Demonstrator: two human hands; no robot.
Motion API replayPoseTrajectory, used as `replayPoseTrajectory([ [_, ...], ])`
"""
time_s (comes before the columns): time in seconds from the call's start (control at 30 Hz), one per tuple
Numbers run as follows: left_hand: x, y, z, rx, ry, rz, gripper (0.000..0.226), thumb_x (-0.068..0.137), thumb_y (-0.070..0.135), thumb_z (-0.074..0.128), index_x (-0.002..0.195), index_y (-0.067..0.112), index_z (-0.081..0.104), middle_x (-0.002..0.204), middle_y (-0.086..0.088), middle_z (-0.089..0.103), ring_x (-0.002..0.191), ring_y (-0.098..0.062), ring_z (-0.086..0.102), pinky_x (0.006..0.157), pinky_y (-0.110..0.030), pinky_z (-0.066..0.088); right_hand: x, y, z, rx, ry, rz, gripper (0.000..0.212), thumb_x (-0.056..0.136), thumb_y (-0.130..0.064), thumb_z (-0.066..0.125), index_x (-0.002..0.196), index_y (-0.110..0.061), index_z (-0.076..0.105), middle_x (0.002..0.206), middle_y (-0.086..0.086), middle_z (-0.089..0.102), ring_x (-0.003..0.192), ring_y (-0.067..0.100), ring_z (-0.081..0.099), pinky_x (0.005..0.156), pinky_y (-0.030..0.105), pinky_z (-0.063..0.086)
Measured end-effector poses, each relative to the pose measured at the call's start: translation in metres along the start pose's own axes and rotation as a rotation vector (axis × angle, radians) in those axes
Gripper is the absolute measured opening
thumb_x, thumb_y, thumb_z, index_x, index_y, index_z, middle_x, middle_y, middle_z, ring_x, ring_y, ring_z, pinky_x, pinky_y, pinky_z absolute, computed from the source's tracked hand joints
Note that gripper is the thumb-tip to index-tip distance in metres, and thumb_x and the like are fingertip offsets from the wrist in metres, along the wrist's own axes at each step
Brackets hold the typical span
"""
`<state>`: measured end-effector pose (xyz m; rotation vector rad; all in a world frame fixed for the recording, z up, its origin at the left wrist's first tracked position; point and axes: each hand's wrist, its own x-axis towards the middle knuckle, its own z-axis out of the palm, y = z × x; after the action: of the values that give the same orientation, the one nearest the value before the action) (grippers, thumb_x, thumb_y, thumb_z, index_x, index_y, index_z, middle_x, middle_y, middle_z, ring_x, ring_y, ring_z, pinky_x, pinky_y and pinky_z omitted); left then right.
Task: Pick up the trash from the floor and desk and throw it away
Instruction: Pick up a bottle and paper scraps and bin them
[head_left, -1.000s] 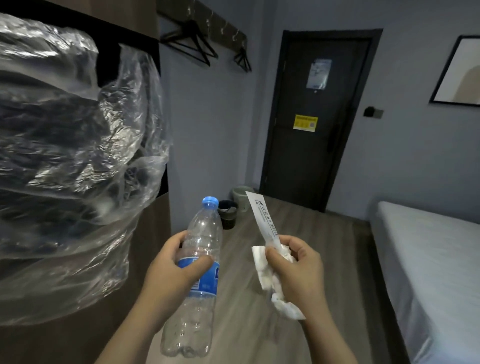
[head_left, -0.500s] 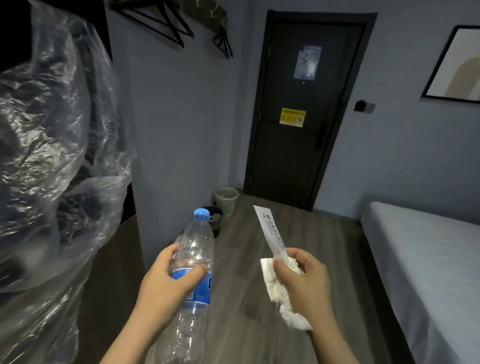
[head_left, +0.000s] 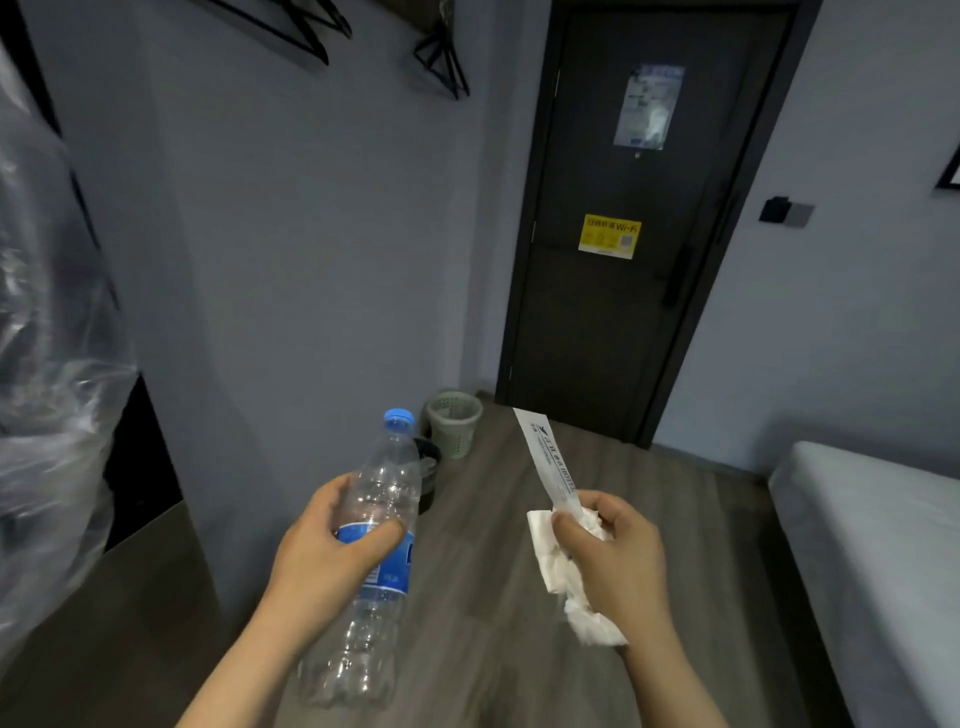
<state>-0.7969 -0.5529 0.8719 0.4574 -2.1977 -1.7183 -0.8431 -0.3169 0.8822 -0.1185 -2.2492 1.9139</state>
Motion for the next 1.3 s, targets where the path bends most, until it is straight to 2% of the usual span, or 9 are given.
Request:
replayPoseTrajectory([
  [0.17, 0.069, -0.003, 0.049, -0.036, -0.043, -0.049, 0.045, 0.054, 0.042, 0.072, 0.093, 0.050, 0.052, 0.081, 0.034, 0.066, 0.070, 0.014, 0.062, 0.059, -0.011, 0.040, 0.078, 0.019, 0.002, -0.026, 0.004, 0.023, 0.020, 0.074, -0.015, 0.069, 0.075, -0.035, 0.071, 0.074, -0.008, 0.071, 0.069, 0.009, 0.068, 0.068, 0.034, 0.056],
  [0.3, 0.137, -0.004, 0.086, -0.062, -0.080, -0.050, 0.044, 0.067, 0.030, 0.076, 0.098, 0.049, 0.052, 0.080, 0.031, 0.067, 0.068, 0.013, 0.063, 0.047, -0.004, 0.041, 0.151, 0.030, 0.014, -0.033, 0.015, 0.038, 0.017, 0.075, -0.015, 0.068, 0.076, -0.032, 0.071, 0.074, -0.007, 0.072, 0.069, 0.012, 0.069, 0.069, 0.038, 0.058],
  [0.43, 0.210, -0.010, 0.122, -0.083, -0.111, -0.066, 0.045, 0.058, 0.038, 0.069, 0.100, 0.047, 0.056, 0.085, 0.021, 0.071, 0.069, 0.002, 0.067, 0.056, -0.015, 0.043, 0.227, 0.041, 0.035, -0.081, 0.001, 0.010, 0.011, 0.078, -0.015, 0.067, 0.077, -0.025, 0.072, 0.074, -0.007, 0.073, 0.068, 0.011, 0.069, 0.066, 0.037, 0.058],
  [0.57, 0.294, -0.012, 0.149, -0.137, -0.094, -0.094, 0.049, 0.054, 0.034, 0.067, 0.102, 0.041, 0.060, 0.083, 0.011, 0.073, 0.068, -0.008, 0.070, 0.060, -0.023, 0.049, 0.310, 0.047, 0.062, -0.138, -0.018, 0.014, 0.012, 0.079, -0.014, 0.068, 0.075, -0.023, 0.071, 0.070, -0.012, 0.071, 0.063, 0.003, 0.067, 0.052, 0.016, 0.048],
  [0.7, 0.374, -0.004, 0.169, -0.165, -0.072, -0.094, 0.045, 0.056, 0.031, 0.073, 0.096, 0.046, 0.060, 0.082, 0.015, 0.072, 0.065, -0.001, 0.068, 0.045, -0.010, 0.045, 0.388, 0.041, 0.090, -0.199, -0.050, 0.003, 0.012, 0.079, -0.013, 0.069, 0.077, -0.024, 0.070, 0.069, -0.018, 0.070, 0.061, 0.000, 0.065, 0.045, 0.010, 0.044],
  [0.87, 0.453, -0.010, 0.198, -0.105, -0.039, -0.108, 0.045, 0.047, 0.046, 0.067, 0.087, 0.061, 0.055, 0.084, 0.023, 0.070, 0.070, 0.004, 0.066, 0.062, -0.022, 0.047, 0.474, 0.049, 0.118, -0.250, -0.104, -0.008, 0.014, 0.080, -0.013, 0.068, 0.080, -0.026, 0.070, 0.070, -0.022, 0.069, 0.063, -0.002, 0.064, 0.046, 0.009, 0.043],
  [1.03, 0.535, -0.025, 0.226, -0.054, 0.033, -0.140, 0.045, 0.060, 0.029, 0.077, 0.098, 0.042, 0.058, 0.084, 0.012, 0.072, 0.076, -0.002, 0.067, 0.062, -0.018, 0.045, 0.569, 0.074, 0.150, -0.271, -0.164, 0.018, 0.012, 0.080, -0.015, 0.068, 0.085, -0.025, 0.072, 0.071, -0.009, 0.072, 0.064, 0.005, 0.067, 0.053, 0.020, 0.050],
  [1.13, 0.590, -0.035, 0.243, -0.013, 0.127, -0.145, 0.041, 0.073, 0.014, 0.077, 0.095, 0.041, 0.056, 0.077, 0.012, 0.069, 0.070, 0.001, 0.065, 0.051, -0.009, 0.043, 0.639, 0.090, 0.184, -0.265, -0.241, 0.022, 0.014, 0.079, -0.014, 0.067, 0.082, -0.026, 0.071, 0.075, -0.008, 0.073, 0.066, 0.002, 0.066, 0.052, 0.014, 0.046],
  [1.3, 0.661, -0.045, 0.262, 0.082, 0.230, -0.208, 0.049, 0.076, 0.017, 0.076, 0.112, 0.034, 0.048, 0.085, 0.012, 0.063, 0.068, 0.007, 0.062, 0.045, -0.007, 0.040, 0.747, 0.103, 0.240, -0.332, -0.424, 0.039, 0.018, 0.080, -0.014, 0.070, 0.073, -0.030, 0.067, 0.070, -0.011, 0.070, 0.064, 0.001, 0.065, 0.050, 0.012, 0.047],
])
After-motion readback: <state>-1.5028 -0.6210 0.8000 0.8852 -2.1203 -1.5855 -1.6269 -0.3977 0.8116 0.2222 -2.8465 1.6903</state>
